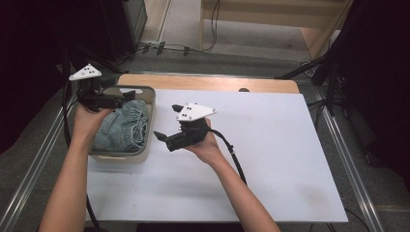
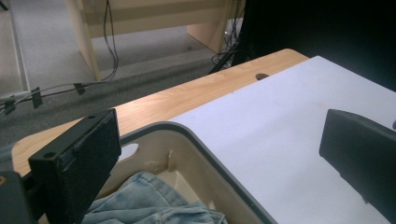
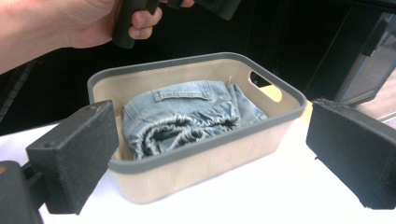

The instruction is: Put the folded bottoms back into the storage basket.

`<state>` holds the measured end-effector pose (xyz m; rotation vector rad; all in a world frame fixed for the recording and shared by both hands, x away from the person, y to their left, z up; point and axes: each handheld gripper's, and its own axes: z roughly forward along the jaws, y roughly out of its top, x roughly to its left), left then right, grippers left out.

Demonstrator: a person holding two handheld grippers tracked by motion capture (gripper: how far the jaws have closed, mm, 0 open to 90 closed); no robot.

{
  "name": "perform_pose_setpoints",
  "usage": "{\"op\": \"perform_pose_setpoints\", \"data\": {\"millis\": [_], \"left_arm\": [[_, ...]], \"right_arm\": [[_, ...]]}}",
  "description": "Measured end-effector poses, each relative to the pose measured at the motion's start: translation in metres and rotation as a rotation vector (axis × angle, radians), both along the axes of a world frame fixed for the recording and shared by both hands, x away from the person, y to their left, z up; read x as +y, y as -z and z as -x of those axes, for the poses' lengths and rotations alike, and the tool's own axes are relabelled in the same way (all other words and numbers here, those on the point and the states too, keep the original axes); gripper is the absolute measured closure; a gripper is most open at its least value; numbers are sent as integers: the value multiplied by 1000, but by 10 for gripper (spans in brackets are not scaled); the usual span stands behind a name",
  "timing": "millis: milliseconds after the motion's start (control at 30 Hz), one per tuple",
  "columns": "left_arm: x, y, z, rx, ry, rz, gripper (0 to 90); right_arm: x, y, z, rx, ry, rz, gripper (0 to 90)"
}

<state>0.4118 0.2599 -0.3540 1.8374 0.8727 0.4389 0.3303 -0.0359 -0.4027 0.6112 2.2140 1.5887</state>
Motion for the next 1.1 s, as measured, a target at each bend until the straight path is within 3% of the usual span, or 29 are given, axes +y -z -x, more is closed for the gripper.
{"op": "perform_pose_setpoints", "data": {"millis": [367,533,800,1100], "left_arm": [[-23,-5,25,-51,64,11,0],[-32,-5,37,-74,78,25,0],[-47,1,51,-94,92,14,0],[-55,7,63,-105,121,35,0]], "right_arm": [[-51,-6,15,-6,54,-67,0],[-77,-8,21,-4,80,-75,0],[-118,-5,30,0,137,-100,0],[-146,1,38,8,185,-104,0]]}}
